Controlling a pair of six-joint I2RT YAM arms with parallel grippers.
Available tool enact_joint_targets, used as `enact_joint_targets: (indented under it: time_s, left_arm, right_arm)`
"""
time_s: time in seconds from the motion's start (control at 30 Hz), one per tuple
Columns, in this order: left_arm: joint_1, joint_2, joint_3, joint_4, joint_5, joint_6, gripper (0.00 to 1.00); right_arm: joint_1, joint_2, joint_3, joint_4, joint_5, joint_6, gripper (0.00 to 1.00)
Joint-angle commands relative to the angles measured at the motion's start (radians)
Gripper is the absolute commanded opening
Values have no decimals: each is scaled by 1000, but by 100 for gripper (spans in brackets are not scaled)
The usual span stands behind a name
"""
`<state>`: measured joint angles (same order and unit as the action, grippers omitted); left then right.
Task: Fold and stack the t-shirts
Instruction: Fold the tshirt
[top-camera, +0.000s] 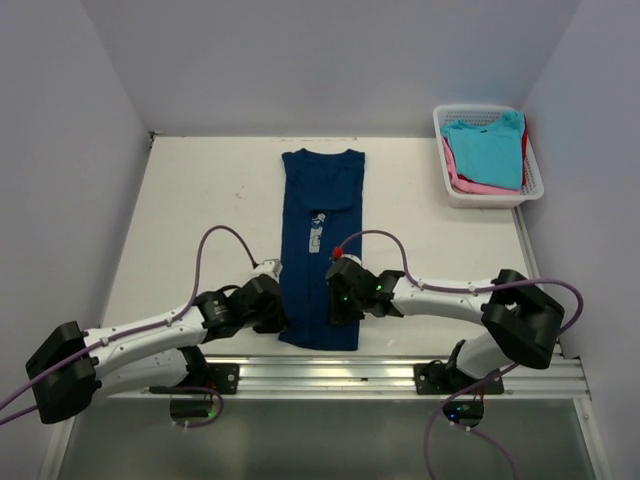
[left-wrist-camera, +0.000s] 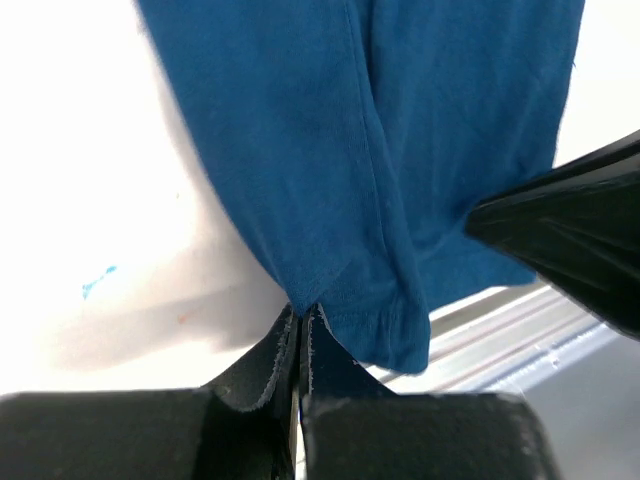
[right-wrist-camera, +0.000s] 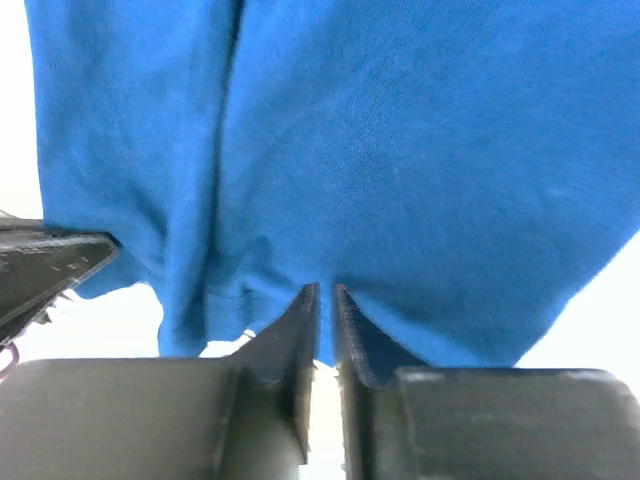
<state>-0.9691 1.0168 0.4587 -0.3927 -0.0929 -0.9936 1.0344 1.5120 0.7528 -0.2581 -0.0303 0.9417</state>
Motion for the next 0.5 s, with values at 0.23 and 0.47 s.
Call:
enact_joint_targets:
  time_s: [0.23,0.47]
  left_arm:
    - [3,-153,-14,-170,85,-97,33]
    - [3,-139,-42,-137,110,-103,45]
  right_arm:
    - [12,-139,92,-87,46,-37,51]
    - [59,-73,80,95,-100,43,46]
